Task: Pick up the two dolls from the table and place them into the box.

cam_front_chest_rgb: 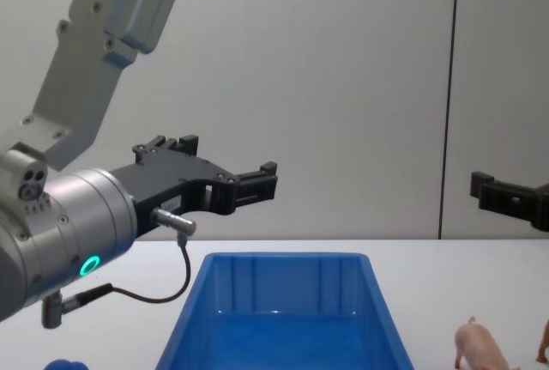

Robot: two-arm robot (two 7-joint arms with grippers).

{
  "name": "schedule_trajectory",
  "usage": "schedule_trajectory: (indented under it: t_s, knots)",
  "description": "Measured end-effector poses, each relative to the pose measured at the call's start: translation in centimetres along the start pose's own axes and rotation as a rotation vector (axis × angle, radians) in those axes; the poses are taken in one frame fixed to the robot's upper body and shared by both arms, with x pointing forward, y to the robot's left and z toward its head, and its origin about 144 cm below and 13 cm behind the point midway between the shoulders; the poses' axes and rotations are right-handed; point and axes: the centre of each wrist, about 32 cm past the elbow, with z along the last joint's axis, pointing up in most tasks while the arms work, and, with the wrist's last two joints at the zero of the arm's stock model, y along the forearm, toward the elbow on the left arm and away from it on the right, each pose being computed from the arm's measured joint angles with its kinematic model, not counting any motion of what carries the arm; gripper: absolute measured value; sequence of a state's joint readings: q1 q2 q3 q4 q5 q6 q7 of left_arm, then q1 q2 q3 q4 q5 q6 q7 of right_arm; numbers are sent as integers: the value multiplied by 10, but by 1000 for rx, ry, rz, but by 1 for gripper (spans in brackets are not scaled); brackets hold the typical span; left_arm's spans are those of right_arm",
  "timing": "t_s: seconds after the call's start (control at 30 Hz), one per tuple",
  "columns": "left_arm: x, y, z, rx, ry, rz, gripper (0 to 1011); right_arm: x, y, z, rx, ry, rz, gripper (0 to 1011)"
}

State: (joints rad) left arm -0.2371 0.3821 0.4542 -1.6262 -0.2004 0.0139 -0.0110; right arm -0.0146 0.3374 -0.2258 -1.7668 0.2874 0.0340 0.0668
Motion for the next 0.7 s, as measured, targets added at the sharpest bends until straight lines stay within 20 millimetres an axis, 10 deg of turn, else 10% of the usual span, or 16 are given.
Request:
schedule_trajectory:
  t_s: [0.7]
  knots:
    - [0,0,0,0,0,0,1003,0,0,0,0,0,0,1001]
